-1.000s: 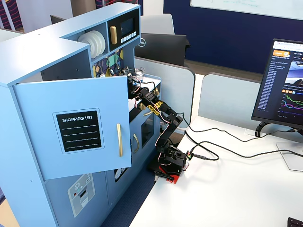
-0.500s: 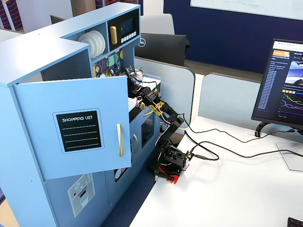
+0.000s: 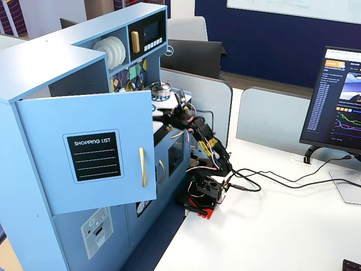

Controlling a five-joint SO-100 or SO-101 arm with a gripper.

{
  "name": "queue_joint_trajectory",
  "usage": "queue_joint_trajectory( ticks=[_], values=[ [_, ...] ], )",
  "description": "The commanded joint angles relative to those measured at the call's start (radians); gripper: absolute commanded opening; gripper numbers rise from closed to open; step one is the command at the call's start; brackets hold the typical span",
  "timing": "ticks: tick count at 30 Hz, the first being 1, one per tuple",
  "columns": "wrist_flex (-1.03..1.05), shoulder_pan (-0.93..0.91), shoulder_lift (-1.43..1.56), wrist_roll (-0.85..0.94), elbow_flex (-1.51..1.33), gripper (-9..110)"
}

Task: Pick up the lid from the counter and put it on the green recipient

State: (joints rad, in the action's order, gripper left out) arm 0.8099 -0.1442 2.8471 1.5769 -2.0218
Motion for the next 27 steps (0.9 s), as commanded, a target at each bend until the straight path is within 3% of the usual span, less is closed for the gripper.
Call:
queue_joint_trajectory(
  ticks=[1,13,17,27],
  values=[
    [0.144,0.003,0.163,-0.06,-0.184,29],
    [0.397,0.106,0.298,-0.021,-0.842,4],
    [0.403,0.153,0.296,-0.049,-0.966,3],
    [0.609,0.207,0.298,-0.046,-0.974,6]
  ],
)
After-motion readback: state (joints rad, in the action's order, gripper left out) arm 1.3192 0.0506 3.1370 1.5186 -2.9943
